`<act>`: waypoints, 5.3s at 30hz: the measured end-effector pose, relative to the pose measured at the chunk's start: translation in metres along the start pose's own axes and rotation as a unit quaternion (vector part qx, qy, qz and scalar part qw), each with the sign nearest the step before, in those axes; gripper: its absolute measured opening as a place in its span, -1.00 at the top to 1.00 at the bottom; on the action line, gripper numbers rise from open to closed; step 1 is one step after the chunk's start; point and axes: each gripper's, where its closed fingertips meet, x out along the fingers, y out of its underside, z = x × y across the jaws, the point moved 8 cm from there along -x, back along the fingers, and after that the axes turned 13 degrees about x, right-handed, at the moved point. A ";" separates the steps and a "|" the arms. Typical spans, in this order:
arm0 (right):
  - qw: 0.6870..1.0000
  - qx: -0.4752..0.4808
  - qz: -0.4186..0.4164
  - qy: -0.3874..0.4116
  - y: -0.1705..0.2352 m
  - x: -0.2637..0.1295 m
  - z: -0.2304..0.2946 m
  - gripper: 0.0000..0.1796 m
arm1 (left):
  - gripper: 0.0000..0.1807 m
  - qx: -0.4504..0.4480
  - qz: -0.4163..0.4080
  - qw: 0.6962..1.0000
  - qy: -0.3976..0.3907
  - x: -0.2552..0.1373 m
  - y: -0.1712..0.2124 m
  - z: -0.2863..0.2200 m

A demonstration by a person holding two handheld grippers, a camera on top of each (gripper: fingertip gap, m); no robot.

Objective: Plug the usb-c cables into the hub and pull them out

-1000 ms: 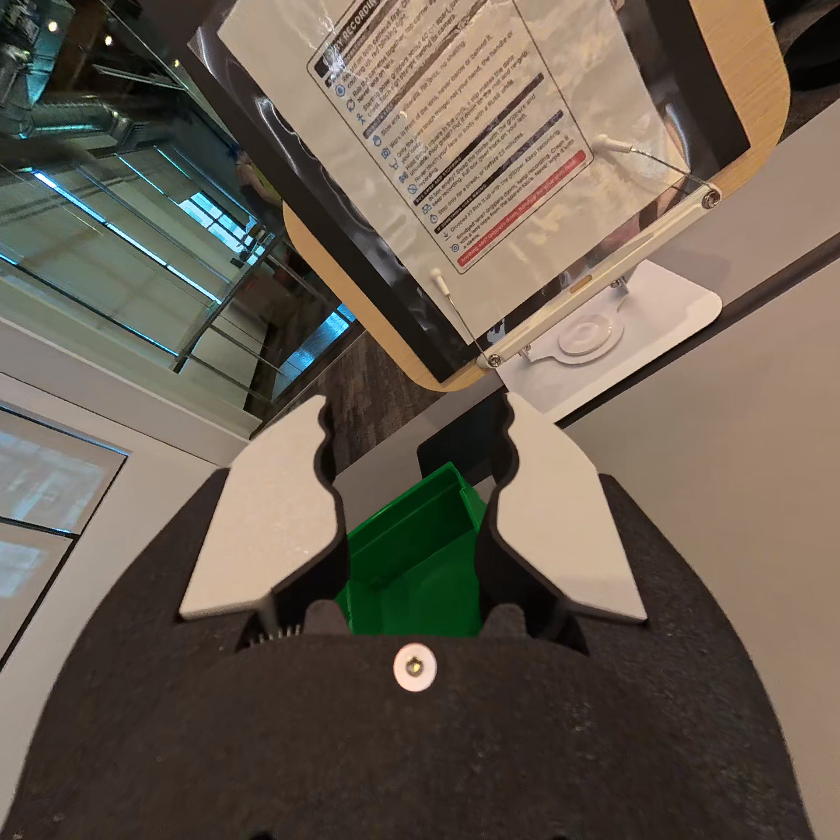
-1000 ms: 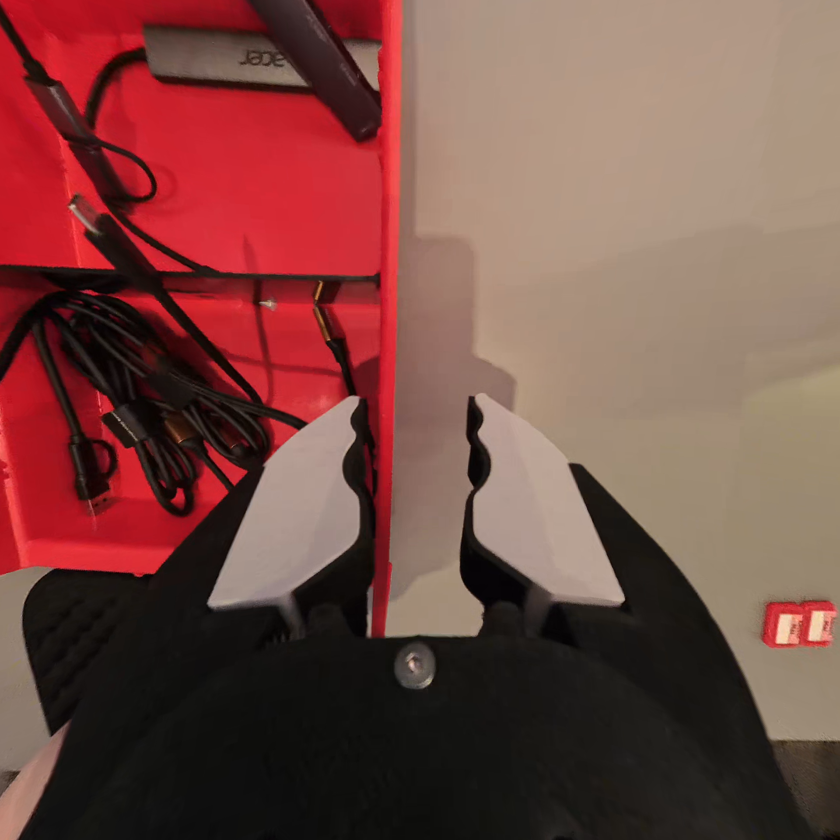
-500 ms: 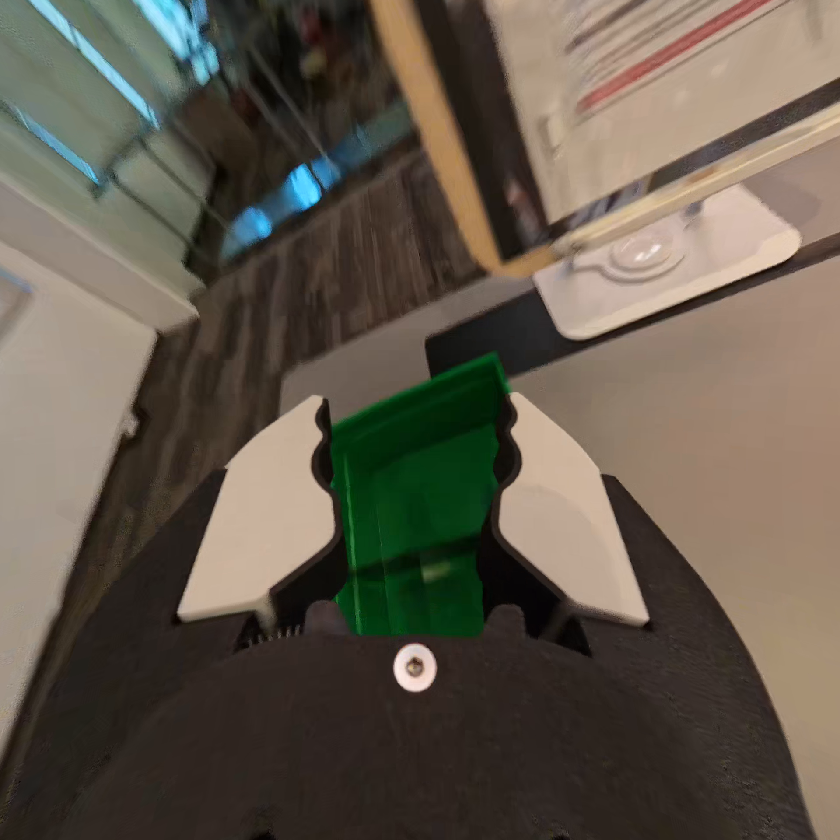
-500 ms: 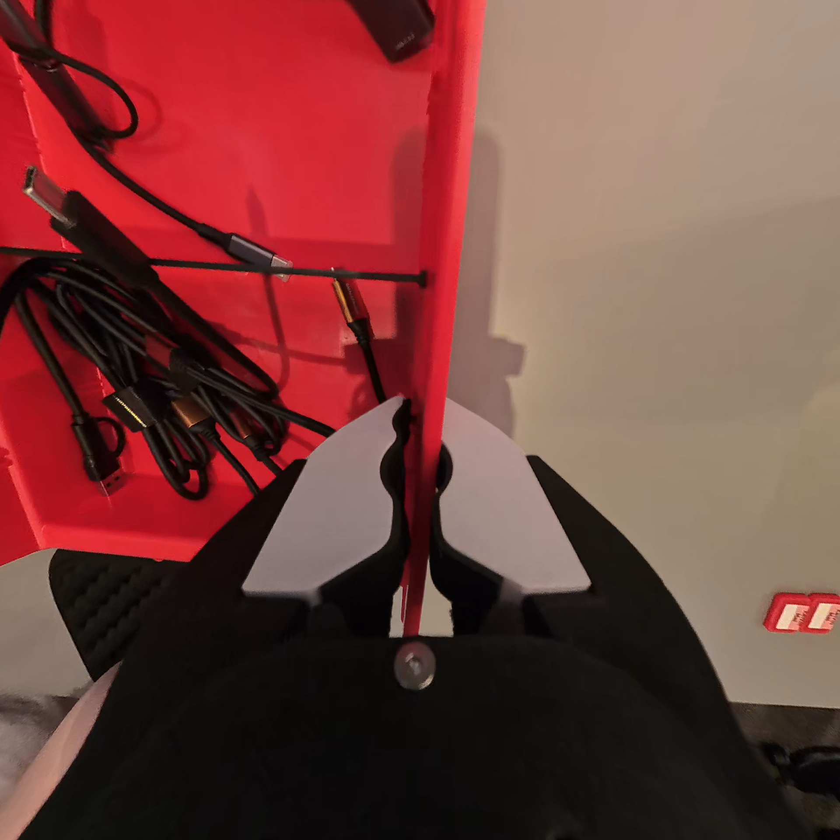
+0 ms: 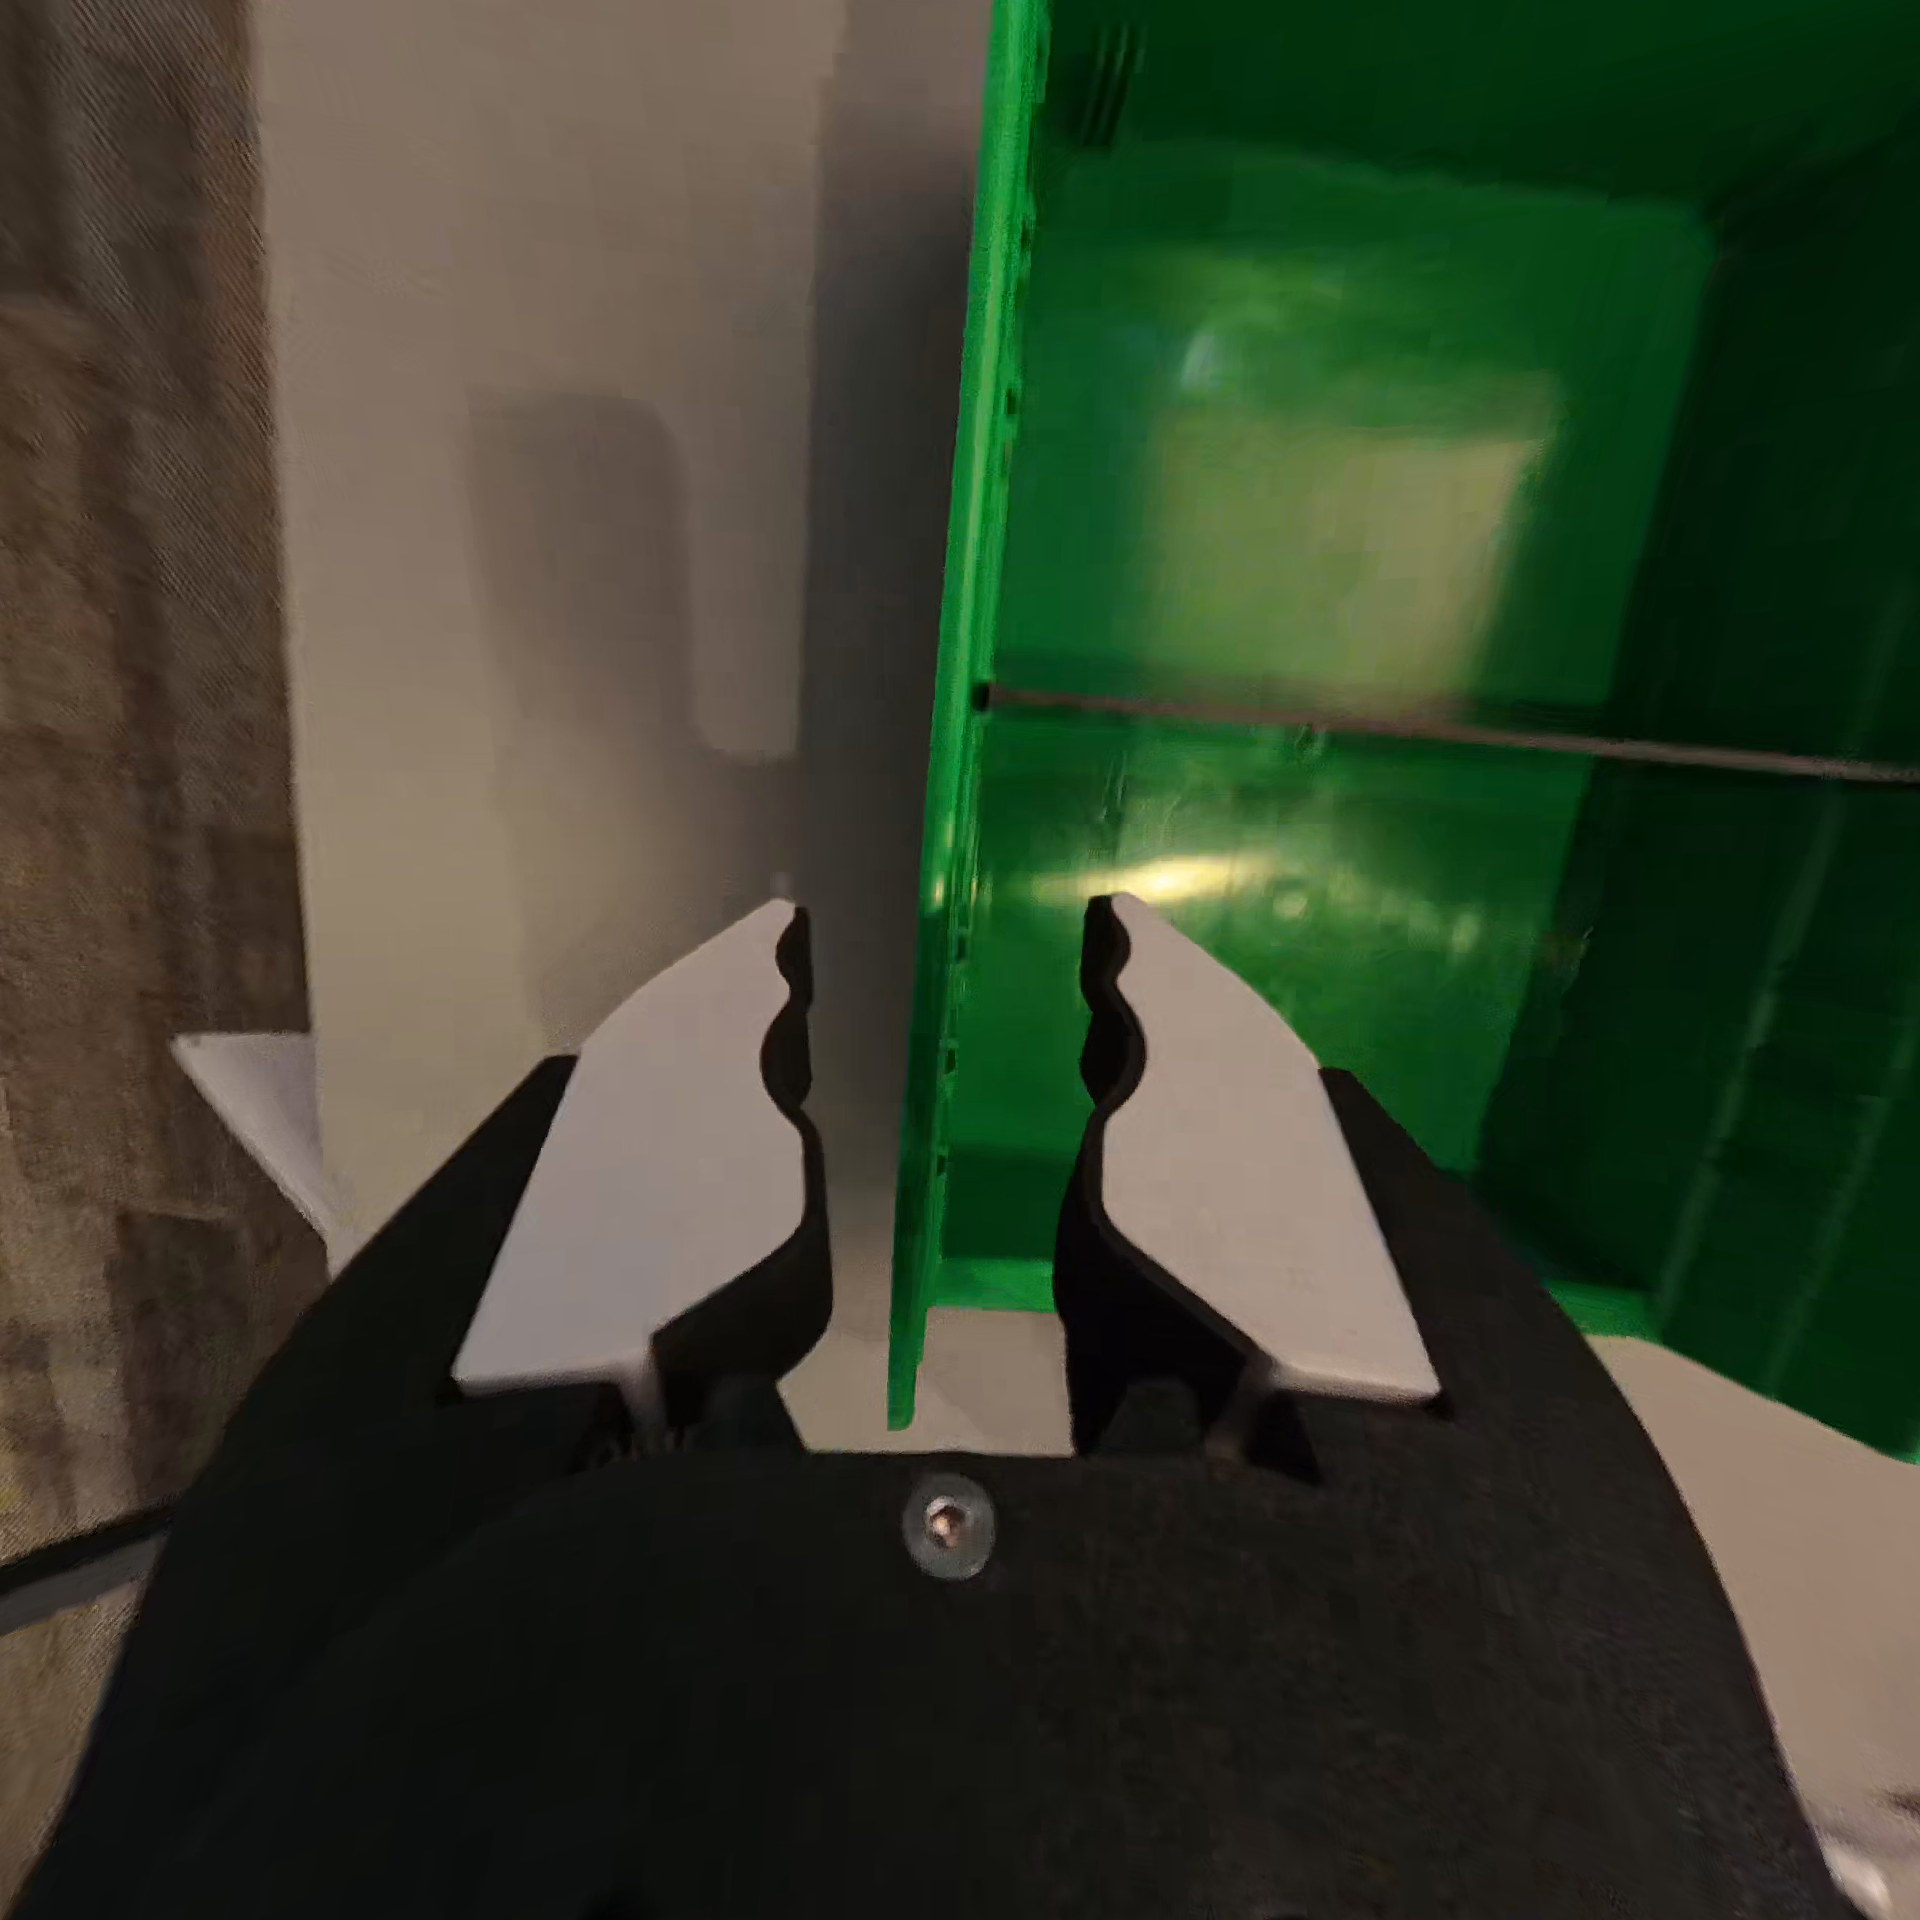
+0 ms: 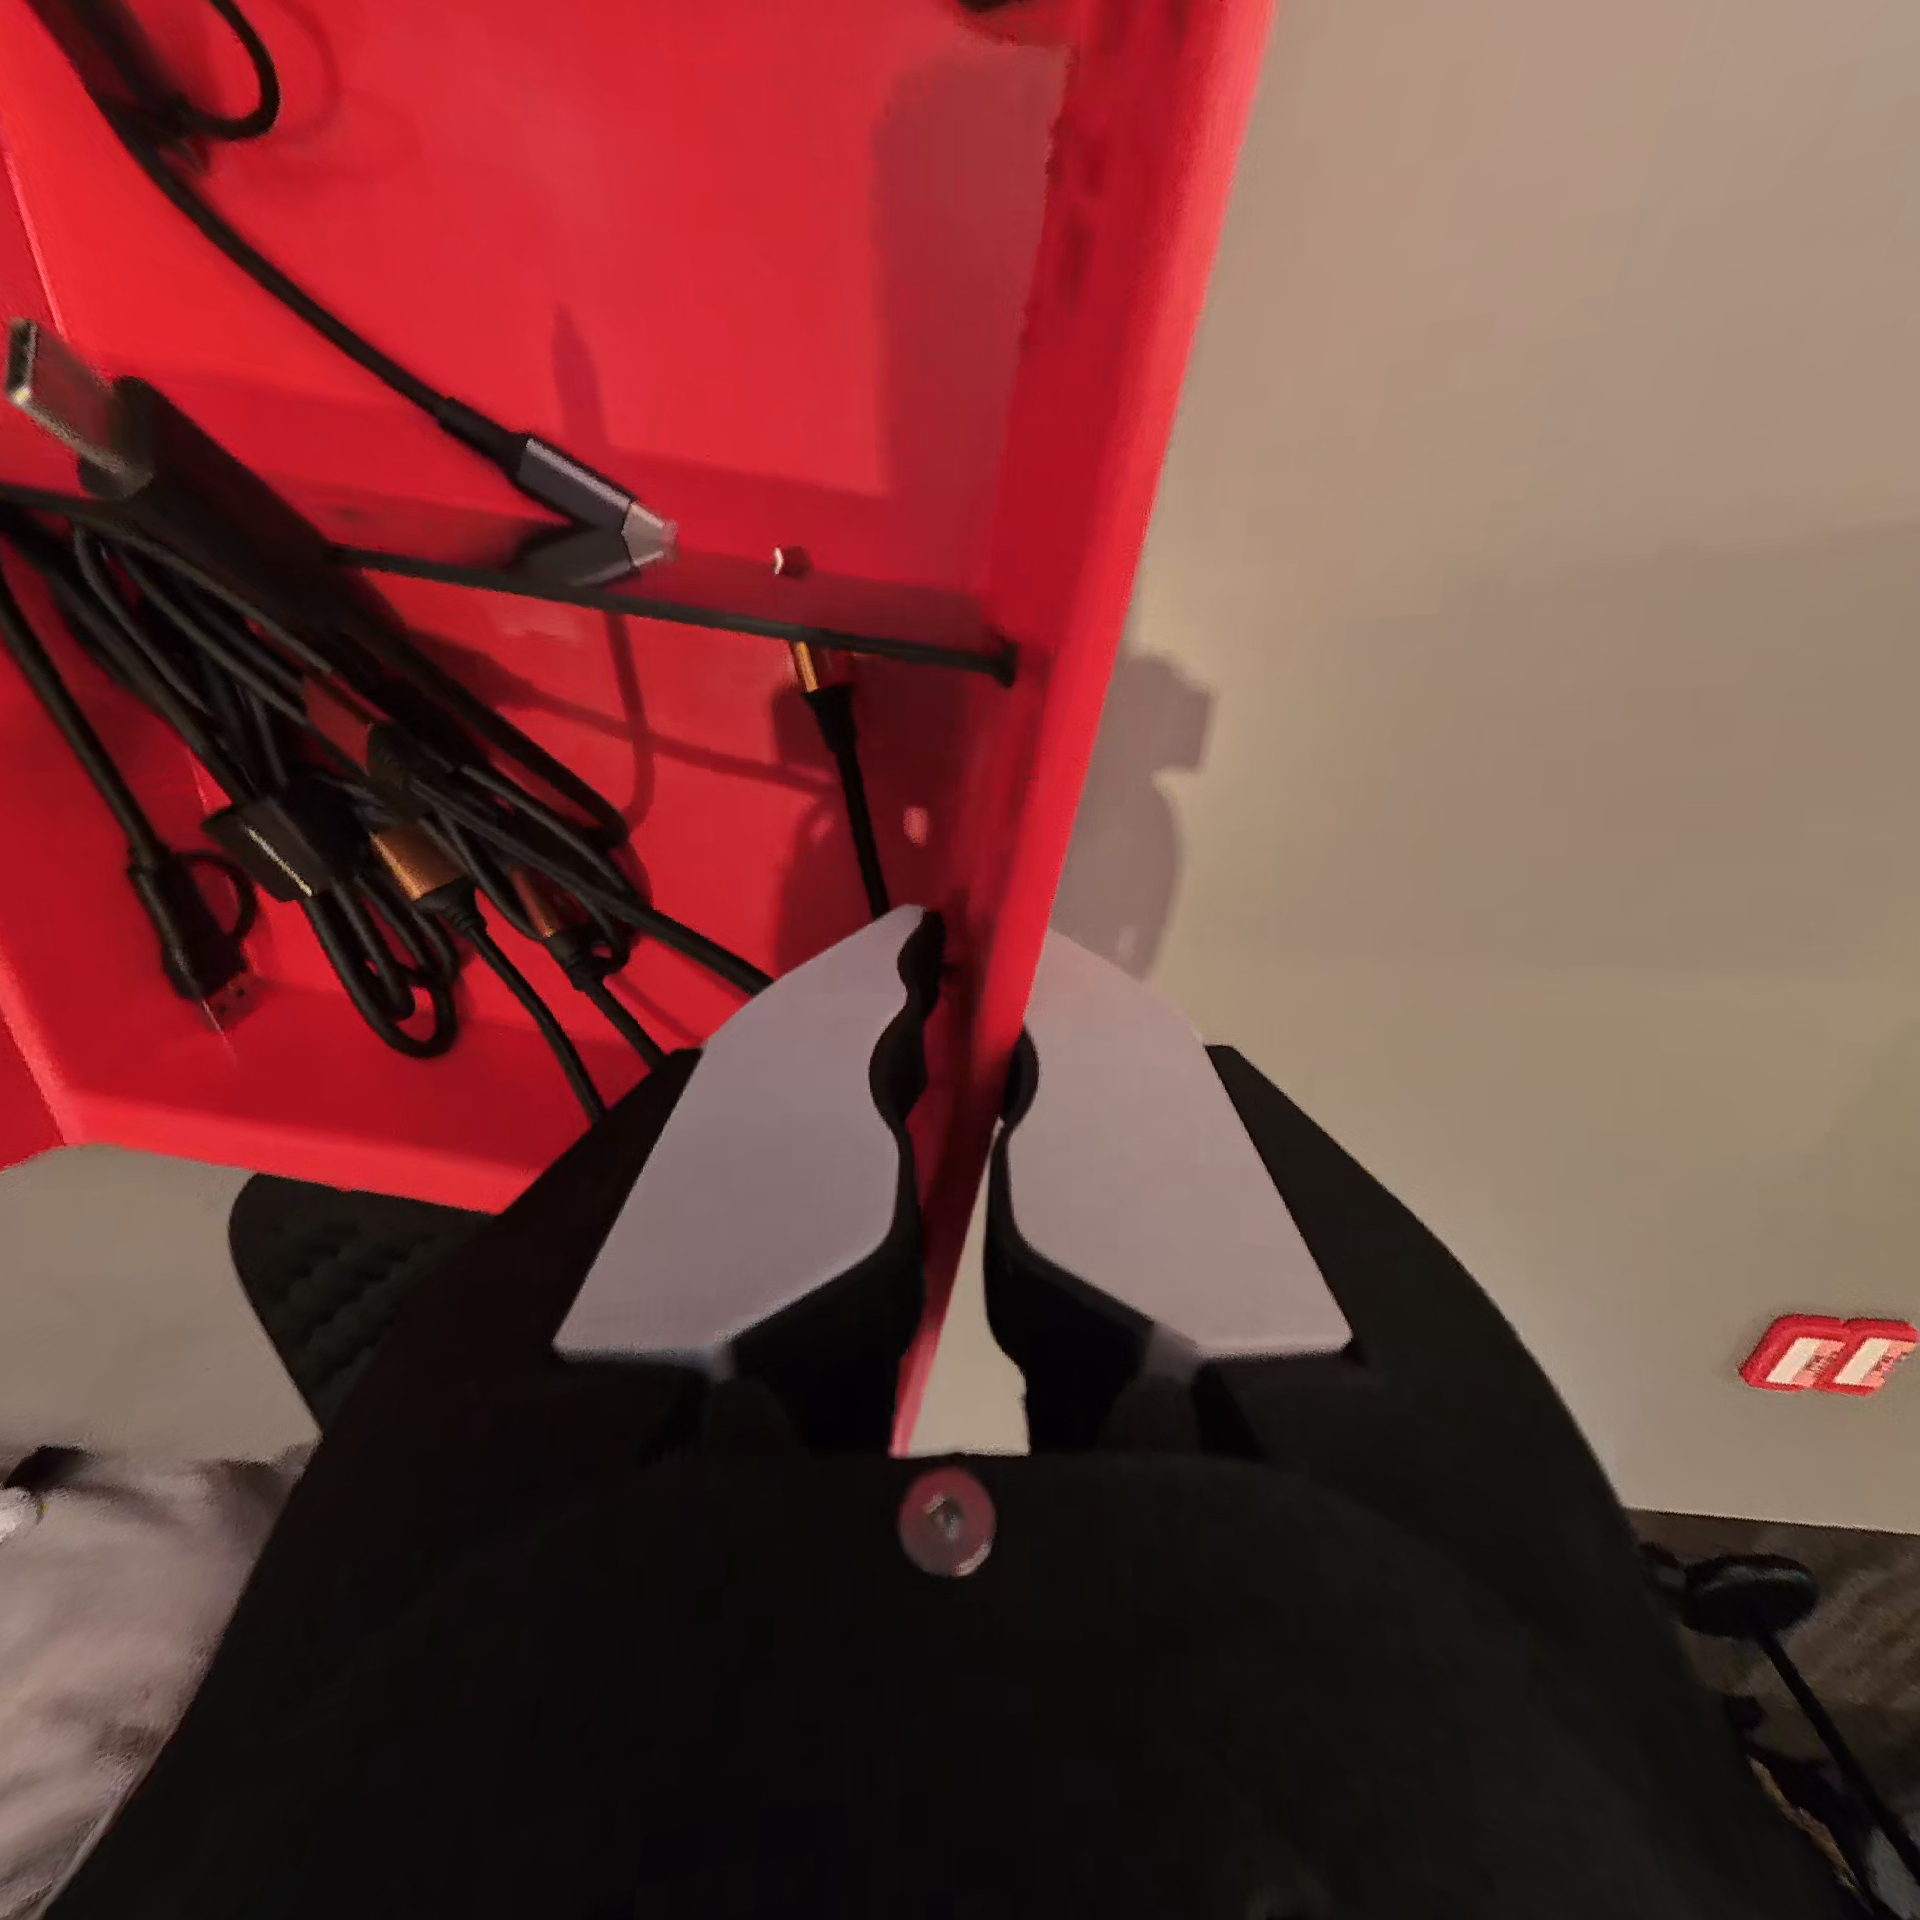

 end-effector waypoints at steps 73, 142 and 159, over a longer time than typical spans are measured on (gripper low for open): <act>0.990 -0.107 0.028 -0.090 0.058 0.044 0.438 0.92 | 0.78 0.454 -0.125 0.874 0.115 -0.116 0.023 -0.203; 0.977 0.159 -0.070 -0.125 0.023 0.012 -0.017 0.88 | 0.88 -0.038 -0.096 0.940 0.324 0.016 0.004 0.021; 0.990 0.081 -0.047 -0.103 -0.004 0.015 -0.028 0.93 | 0.92 0.031 -0.108 0.974 0.195 0.004 0.014 0.039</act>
